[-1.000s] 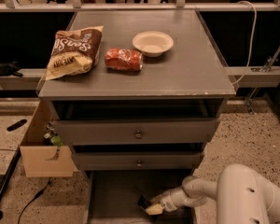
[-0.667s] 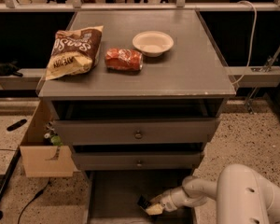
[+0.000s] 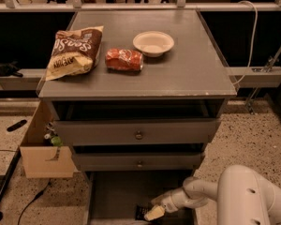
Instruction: Place rxbar chocolate into bottom drawer
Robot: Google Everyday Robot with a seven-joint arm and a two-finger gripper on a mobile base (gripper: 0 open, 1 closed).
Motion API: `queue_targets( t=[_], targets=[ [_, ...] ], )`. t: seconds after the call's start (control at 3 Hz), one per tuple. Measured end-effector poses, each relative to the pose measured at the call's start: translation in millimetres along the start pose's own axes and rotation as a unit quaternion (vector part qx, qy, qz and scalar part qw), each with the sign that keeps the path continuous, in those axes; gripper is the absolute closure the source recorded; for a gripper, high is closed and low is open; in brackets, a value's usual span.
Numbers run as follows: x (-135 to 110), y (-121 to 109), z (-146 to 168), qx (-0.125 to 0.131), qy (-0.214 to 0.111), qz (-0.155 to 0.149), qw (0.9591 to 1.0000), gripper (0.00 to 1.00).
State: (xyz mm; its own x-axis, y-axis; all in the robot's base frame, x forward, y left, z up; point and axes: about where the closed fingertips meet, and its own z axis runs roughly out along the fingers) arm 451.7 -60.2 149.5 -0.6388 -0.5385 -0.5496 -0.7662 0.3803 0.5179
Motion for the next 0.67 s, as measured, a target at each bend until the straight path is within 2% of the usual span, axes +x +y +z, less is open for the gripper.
queue_targets(
  t=[0.33, 0.67],
  targets=[
    [0.0, 0.1, 0.1, 0.000, 0.000, 0.000, 1.0000, 0.00],
    [0.0, 0.1, 0.1, 0.000, 0.000, 0.000, 1.0000, 0.00]
  ],
)
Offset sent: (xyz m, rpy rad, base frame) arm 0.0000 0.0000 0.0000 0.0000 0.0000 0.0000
